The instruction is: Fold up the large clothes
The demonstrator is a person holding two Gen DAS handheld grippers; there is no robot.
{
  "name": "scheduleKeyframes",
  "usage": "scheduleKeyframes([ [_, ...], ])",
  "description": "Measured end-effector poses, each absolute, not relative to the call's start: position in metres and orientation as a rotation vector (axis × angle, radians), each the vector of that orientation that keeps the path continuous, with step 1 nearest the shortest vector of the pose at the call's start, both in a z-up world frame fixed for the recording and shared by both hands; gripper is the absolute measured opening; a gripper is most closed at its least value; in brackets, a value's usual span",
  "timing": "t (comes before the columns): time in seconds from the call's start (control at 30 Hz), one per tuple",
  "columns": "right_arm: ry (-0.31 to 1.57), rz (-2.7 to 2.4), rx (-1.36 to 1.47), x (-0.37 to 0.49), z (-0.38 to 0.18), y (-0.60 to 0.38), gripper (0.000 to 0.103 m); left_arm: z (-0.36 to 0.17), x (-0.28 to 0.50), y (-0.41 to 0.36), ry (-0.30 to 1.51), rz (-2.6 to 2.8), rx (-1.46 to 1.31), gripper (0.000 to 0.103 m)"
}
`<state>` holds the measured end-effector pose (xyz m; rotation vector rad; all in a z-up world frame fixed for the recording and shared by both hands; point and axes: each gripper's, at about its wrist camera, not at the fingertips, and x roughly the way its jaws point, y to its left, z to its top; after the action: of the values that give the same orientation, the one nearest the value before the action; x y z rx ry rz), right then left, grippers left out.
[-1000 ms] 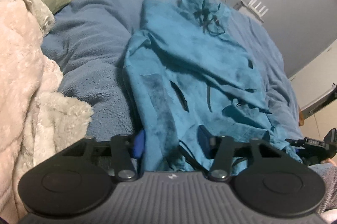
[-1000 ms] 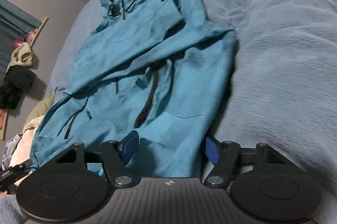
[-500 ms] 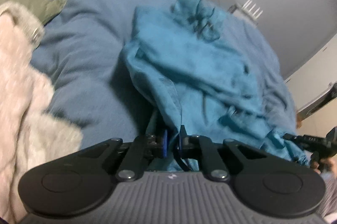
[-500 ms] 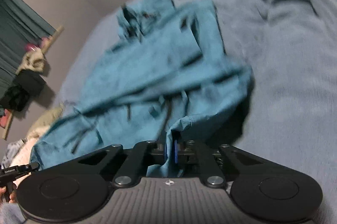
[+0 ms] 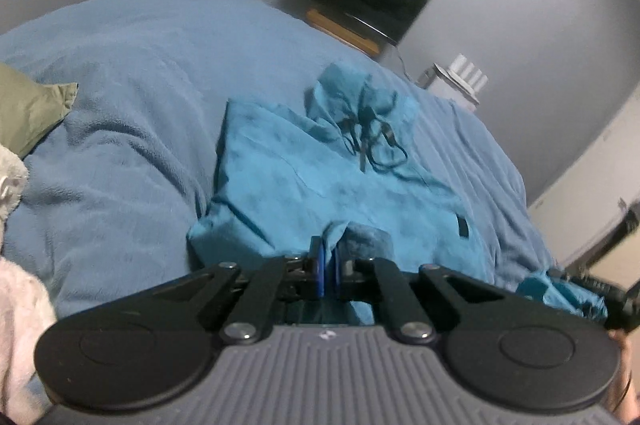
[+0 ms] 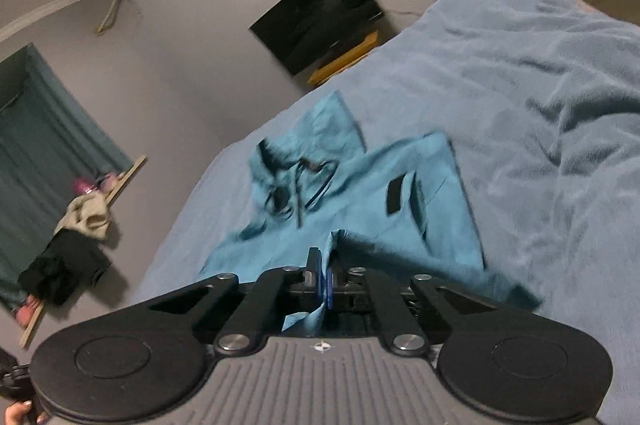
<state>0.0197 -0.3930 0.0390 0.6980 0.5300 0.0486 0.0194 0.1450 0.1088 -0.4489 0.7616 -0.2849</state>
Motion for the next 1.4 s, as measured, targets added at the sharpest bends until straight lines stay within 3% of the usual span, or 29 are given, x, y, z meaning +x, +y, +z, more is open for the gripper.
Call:
scheduleKeyframes([
  [0.27, 0.501, -0.069, 0.690, 0.072, 0.013, -0.392, 0.003, 0.118, 0.078, 0.137, 0.701, -0.225, -0.487, 0.001],
  [0.5, 0.510, -0.142, 0.669, 0.107, -0.009, -0.394, 0.003, 0.158, 0.075, 0.141, 0.578, -0.301, -0.529, 0.005],
  [0.6, 0.544, -0.157, 0.700, 0.125, -0.024, -0.394, 0.003, 0.181, 0.066, 0.154, 0.513, -0.309, -0.572, 0.023],
  [0.87, 0.621, -0.251, 0.630, 0.182, -0.040, -0.382, 0.003, 0.237, 0.026, 0.144, 0.459, -0.388, -0.400, 0.024],
  [1.0, 0.642, -0.315, 0.627, 0.192, -0.047, -0.384, 0.003, 0.230, 0.016, 0.125, 0.516, -0.376, -0.270, 0.042],
  [1.03, 0.638, -0.322, 0.633, 0.190, -0.047, -0.385, 0.005, 0.221, 0.016, 0.122, 0.532, -0.369, -0.242, 0.043],
  [1.13, 0.611, -0.321, 0.680, 0.177, -0.046, -0.392, 0.025, 0.183, 0.028, 0.112, 0.607, -0.336, -0.185, 0.043],
  [1.17, 0.597, -0.314, 0.693, 0.171, -0.045, -0.395, 0.037, 0.166, 0.036, 0.109, 0.636, -0.326, -0.181, 0.043],
  [1.4, 0.501, -0.222, 0.532, 0.137, -0.023, -0.407, 0.048, 0.074, 0.106, 0.092, 0.732, -0.228, -0.160, 0.043],
])
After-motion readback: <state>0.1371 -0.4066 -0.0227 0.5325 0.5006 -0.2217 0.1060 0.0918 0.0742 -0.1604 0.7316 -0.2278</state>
